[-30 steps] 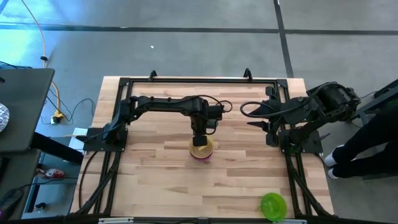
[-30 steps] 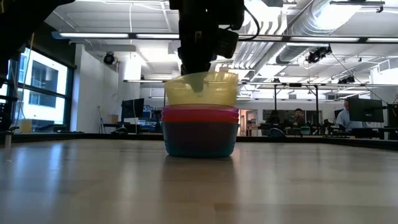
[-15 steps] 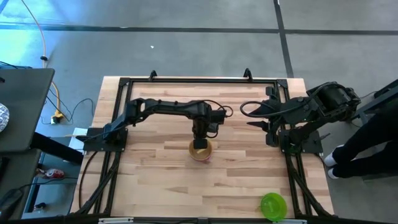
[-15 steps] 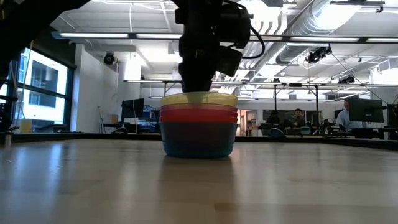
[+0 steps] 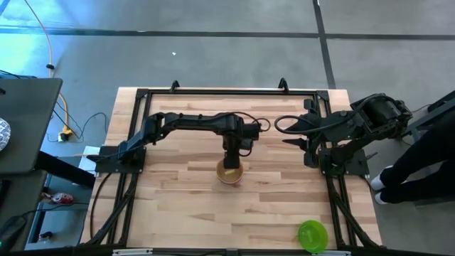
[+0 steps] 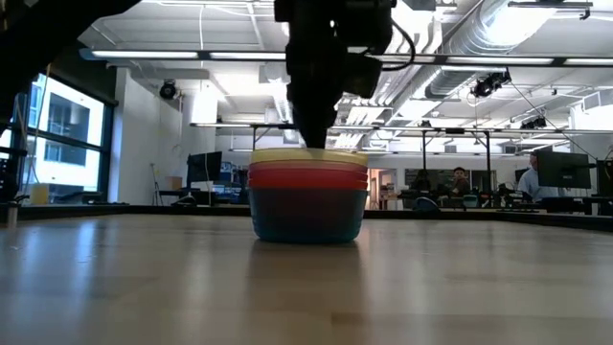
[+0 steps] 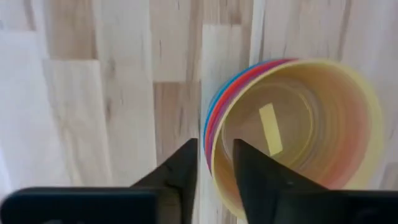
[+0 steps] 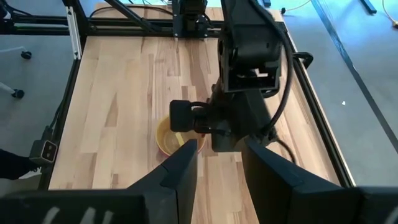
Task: Nest bowls inside each other
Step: Stack the green bowl on top of the yellow bowl
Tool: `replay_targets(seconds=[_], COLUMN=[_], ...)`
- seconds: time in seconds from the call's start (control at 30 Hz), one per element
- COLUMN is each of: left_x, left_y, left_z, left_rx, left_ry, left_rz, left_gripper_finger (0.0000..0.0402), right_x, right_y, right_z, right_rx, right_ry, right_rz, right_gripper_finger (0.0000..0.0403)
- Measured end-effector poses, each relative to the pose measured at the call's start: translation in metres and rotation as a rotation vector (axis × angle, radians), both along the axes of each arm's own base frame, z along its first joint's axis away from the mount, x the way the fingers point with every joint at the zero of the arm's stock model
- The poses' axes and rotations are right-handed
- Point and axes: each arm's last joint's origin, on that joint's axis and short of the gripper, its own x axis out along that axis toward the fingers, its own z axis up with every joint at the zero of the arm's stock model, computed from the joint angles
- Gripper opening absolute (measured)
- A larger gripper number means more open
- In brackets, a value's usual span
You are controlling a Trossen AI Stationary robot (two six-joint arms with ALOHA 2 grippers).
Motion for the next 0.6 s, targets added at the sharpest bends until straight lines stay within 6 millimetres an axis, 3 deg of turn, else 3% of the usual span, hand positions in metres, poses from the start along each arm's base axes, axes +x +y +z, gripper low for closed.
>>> replay_targets(seconds=[0.2,0.37,0.6], left_x=[0.002,-0.009,-0.029], left_y=[0.001,0.0,0.001], left_z=[0.013,0.026,0.078], left_rx=[0.0,-0.013,0.022], left_ry=[-0.033,0.053,-0.103], left_rz=[-0.001,-0.064,-0.117], left_gripper_finger=[0.0151,0.0176,0.0181], right_x=[0.0,-0.01,-0.017], right_y=[0.0,-0.004,-0.001], right_z=[0.0,-0.011,-0.022], right_rx=[0.013,0.075,0.211], right_ry=[0.004,0.129,0.139], right_rz=[-0.011,-0.127,-0.15], right_gripper_finger=[0.0119,0.0119,0.0119])
